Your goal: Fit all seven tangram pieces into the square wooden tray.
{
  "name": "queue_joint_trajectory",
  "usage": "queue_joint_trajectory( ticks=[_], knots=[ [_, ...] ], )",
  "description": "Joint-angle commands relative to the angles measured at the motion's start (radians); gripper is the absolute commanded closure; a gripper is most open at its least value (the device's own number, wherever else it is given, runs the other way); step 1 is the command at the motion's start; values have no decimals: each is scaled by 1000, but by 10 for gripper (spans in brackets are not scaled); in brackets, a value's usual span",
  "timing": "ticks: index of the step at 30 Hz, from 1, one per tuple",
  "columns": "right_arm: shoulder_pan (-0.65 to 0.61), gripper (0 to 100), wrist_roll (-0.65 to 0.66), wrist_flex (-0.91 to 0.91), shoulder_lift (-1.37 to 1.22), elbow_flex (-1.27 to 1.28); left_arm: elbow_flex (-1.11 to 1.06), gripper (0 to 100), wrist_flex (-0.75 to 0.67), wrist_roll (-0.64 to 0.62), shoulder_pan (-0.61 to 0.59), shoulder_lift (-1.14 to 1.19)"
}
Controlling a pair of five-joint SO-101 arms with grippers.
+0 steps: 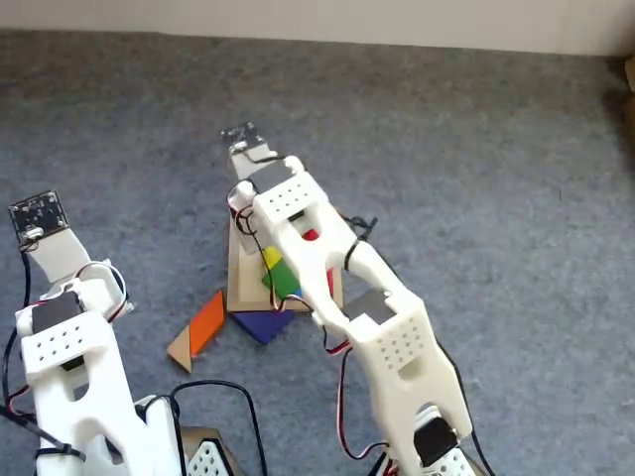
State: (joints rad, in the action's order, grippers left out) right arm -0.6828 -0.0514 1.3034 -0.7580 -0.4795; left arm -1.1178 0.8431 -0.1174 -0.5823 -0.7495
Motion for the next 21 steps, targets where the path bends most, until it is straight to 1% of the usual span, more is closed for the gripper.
queue_joint_trajectory(
  ticks=[1, 5, 8, 11, 17, 21],
  knots=[
    [42, 778, 26, 19, 47, -18, 8, 989, -15, -3, -5, -22],
    [71, 778, 86, 19, 113, -21, 8, 989, -15, -3, -5, -22],
    [99, 778, 94, 22, 145, -19, 8, 989, -15, -3, -5, -22],
    [105, 778, 94, 62, 174, -19, 8, 989, -15, -3, -5, -22],
    [-4, 778, 94, 53, 214, -21, 8, 989, -15, -3, -5, -22],
    [-58, 778, 94, -33, 182, 2, 8, 989, -15, -3, -5, -22]
  ],
)
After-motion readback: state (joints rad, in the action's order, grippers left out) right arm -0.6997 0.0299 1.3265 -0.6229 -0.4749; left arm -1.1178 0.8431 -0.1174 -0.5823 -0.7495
